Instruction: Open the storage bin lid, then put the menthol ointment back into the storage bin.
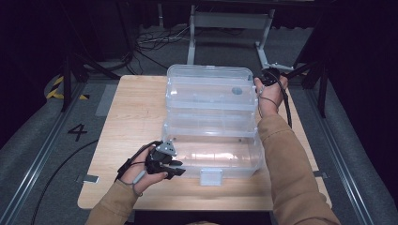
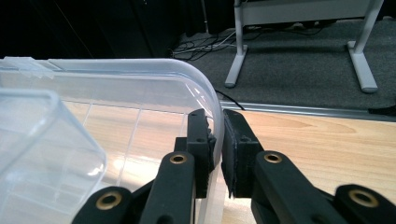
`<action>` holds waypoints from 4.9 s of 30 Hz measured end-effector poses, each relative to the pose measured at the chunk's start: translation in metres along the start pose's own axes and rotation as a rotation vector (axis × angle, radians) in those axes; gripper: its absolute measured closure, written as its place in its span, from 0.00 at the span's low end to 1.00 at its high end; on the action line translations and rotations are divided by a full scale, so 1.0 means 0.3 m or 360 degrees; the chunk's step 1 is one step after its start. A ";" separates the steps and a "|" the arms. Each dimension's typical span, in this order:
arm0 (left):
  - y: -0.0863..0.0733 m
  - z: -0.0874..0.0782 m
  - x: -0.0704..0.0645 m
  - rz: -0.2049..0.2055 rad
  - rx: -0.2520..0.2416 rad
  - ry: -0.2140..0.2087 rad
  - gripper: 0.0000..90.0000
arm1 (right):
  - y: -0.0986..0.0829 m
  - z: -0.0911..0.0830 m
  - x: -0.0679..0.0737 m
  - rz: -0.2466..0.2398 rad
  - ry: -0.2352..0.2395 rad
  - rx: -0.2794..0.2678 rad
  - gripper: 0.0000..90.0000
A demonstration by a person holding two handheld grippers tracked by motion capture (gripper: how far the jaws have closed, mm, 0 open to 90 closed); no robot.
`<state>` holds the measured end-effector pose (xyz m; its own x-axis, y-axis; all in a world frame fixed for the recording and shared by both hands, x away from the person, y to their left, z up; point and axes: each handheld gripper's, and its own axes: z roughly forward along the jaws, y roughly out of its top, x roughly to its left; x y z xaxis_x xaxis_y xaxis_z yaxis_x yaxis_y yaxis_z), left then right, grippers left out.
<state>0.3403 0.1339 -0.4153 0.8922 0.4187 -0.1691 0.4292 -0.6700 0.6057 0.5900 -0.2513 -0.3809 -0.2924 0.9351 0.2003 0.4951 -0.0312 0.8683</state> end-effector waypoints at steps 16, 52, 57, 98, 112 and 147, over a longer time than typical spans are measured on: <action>0.001 0.000 0.001 0.0002 0.0002 -0.0001 0.76 | -0.019 0.026 -0.019 0.0049 0.0019 0.0051 0.91; 0.020 -0.009 0.026 -0.0058 0.0019 -0.0141 0.67 | -0.001 -0.096 -0.051 -0.0121 0.0040 0.0043 0.73; 0.033 -0.013 0.034 -0.0053 -0.0003 -0.0212 0.63 | 0.017 -0.168 -0.049 -0.0179 0.0053 0.0015 0.68; 0.030 -0.213 0.062 -0.0121 -0.0140 -0.0042 0.52 | -0.077 -0.699 -0.135 -0.0459 0.0283 0.0153 0.56; 0.006 -0.247 0.086 -0.0169 -0.0171 0.0003 0.51 | -0.113 -0.719 -0.140 -0.0598 0.0395 0.0399 0.54; -0.041 -0.280 0.103 -0.0254 -0.0196 0.0084 0.50 | -0.185 -0.636 -0.131 -0.0895 0.0503 0.0957 0.51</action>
<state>0.3508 0.2068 -0.3626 0.8041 0.5475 -0.2316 0.5415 -0.5139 0.6653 0.4178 -0.3536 -0.3503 -0.7909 0.6119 0.0084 0.5304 0.6786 0.5081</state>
